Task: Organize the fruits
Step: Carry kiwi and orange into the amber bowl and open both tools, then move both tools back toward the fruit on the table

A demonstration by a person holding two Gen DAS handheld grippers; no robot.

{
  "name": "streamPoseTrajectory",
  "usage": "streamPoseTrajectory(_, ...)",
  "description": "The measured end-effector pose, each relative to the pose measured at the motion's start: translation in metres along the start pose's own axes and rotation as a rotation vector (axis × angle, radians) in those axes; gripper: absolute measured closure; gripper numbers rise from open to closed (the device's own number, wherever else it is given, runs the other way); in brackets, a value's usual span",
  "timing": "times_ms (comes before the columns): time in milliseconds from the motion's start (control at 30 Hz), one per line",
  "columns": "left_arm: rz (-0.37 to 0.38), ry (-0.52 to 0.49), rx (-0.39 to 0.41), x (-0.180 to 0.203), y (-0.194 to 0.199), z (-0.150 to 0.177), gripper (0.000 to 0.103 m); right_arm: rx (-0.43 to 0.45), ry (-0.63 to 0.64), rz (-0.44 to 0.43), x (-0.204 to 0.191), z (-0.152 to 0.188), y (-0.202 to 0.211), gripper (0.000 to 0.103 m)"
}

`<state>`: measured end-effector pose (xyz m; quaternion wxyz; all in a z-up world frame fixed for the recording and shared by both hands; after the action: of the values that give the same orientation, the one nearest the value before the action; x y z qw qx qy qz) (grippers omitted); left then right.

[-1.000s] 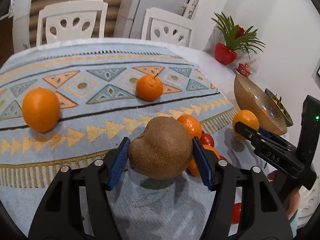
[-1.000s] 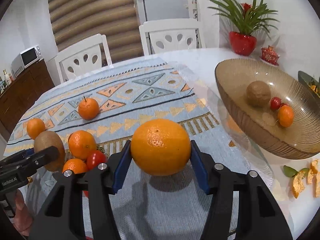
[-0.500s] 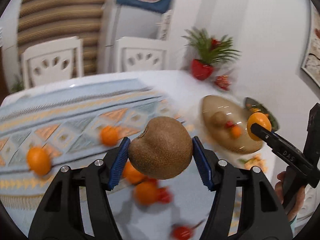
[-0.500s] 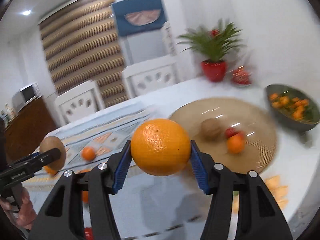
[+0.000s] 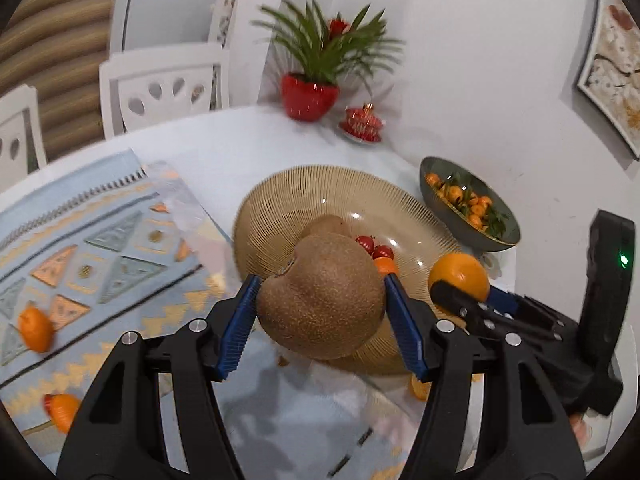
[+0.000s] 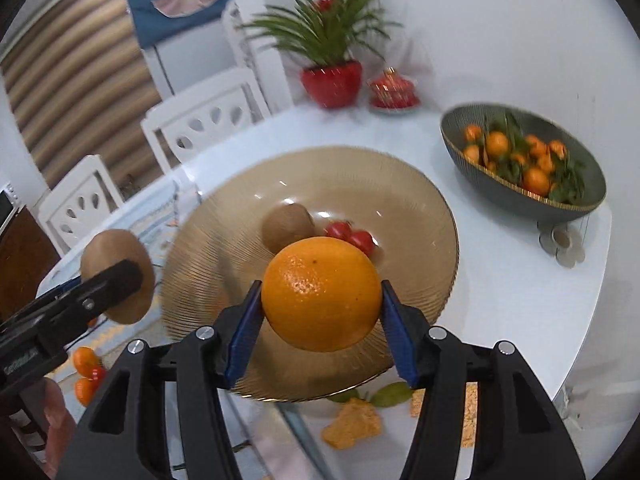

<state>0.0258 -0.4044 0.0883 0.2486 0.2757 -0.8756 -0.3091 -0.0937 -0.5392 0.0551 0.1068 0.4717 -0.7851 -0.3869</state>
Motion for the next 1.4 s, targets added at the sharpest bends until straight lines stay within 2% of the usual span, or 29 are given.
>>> streamPoseTrajectory(167,-0.004,0.009,-0.071,0.002,-0.036,0.004,0.040,-0.031,0.035,0.040,0.004,0.003,-0.014,0.047)
streamPoseTrajectory(300,-0.005,0.017,-0.093,0.003,-0.048,0.005,0.040,-0.043,0.049,0.046,0.004,0.005,-0.019,0.047)
streamPoseTrajectory(533,-0.015,0.007,-0.108,0.005,-0.051,0.008,0.040,-0.078,0.040,0.045,0.005,0.010,-0.026,0.046)
streamPoseTrajectory(633,-0.011,0.001,-0.091,0.005,-0.042,0.008,0.041,-0.046,0.048,0.052,0.003,0.010,-0.014,0.046)
streamPoseTrajectory(800,0.008,0.002,-0.049,0.001,-0.012,0.008,0.041,-0.010,0.043,0.044,0.000,0.005,0.008,0.046)
streamPoseTrajectory(967,0.003,-0.015,-0.017,-0.004,0.022,0.018,0.040,0.018,0.065,0.019,-0.019,0.009,0.033,0.046)
streamPoseTrajectory(1100,-0.058,-0.039,0.043,-0.018,0.067,0.022,0.039,0.029,0.109,-0.018,-0.049,0.011,0.051,0.046)
streamPoseTrajectory(1233,-0.100,-0.003,0.131,-0.047,0.127,0.023,0.030,0.071,0.169,-0.064,-0.092,0.015,0.077,0.045)
streamPoseTrajectory(1400,-0.195,0.046,0.233,-0.093,0.205,0.037,0.026,0.095,0.267,-0.128,-0.151,0.031,0.094,0.045)
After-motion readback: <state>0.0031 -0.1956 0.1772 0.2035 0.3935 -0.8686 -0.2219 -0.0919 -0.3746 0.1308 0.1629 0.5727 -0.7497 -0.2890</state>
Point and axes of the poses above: each gripper's, at about its wrist camera, not at the fingertips, and y roughly against the way its jaws point, x to its right, z to its underside, the point moved 2 cm from there along -y, roughly the way its jaws point, and after that the axes turned 2 degrees about -x, right-handed, at the moved point
